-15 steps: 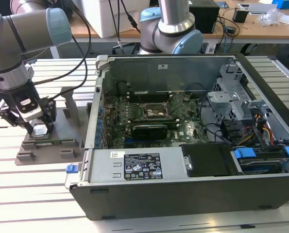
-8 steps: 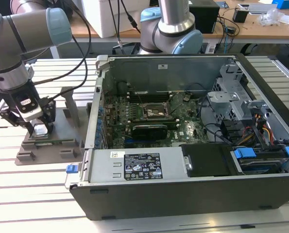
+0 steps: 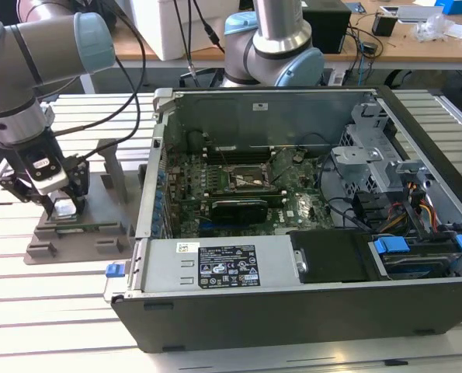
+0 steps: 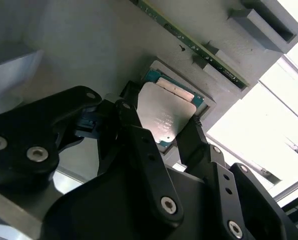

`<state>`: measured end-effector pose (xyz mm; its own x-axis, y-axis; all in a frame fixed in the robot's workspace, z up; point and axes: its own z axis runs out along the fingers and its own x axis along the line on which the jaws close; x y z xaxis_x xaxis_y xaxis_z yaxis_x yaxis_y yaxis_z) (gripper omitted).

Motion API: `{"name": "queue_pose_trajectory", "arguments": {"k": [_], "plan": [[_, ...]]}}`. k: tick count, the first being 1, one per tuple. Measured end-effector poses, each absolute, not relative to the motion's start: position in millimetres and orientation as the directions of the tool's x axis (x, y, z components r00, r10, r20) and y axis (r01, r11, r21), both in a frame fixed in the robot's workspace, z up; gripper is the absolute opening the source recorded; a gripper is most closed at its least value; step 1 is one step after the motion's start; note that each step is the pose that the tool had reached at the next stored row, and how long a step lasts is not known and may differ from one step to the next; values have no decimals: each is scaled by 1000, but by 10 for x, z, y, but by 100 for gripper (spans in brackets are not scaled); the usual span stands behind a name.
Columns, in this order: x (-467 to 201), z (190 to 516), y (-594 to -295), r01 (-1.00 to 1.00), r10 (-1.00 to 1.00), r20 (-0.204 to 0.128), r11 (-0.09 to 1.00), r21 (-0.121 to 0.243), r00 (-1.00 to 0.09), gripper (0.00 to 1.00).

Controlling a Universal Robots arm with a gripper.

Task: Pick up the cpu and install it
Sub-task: 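Pick up the cpu and move it towards the insertion slot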

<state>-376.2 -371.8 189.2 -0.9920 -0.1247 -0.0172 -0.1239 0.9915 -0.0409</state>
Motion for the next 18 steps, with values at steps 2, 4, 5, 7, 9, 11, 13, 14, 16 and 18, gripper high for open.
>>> {"name": "queue_pose_trajectory", "arguments": {"k": [2, 4, 5, 7, 9, 11, 13, 14, 16, 18], "plan": [[-3763, 1996, -3719, -124, -125, -17, 991, -41, -992, 55], [-3763, 2097, -3718, -124, -125, -17, 991, -41, -992, 55], [-3764, 2141, -3718, -124, -125, -17, 991, -41, -992, 55], [-3764, 2215, -3718, -124, -125, -17, 991, -41, -992, 55], [-3763, 2296, -3718, -124, -125, -17, 991, -41, -992, 55], [-3763, 2345, -3718, -124, -125, -17, 991, -41, -992, 55], [-3763, 2427, -3718, -124, -125, -17, 991, -41, -992, 55], [-3763, 2454, -3718, -124, -125, -17, 991, -41, -992, 55], [-3764, 2499, -3718, -124, -125, -17, 991, -41, -992, 55], [-3763, 2565, -3718, -124, -125, -17, 991, -41, -992, 55]]}}
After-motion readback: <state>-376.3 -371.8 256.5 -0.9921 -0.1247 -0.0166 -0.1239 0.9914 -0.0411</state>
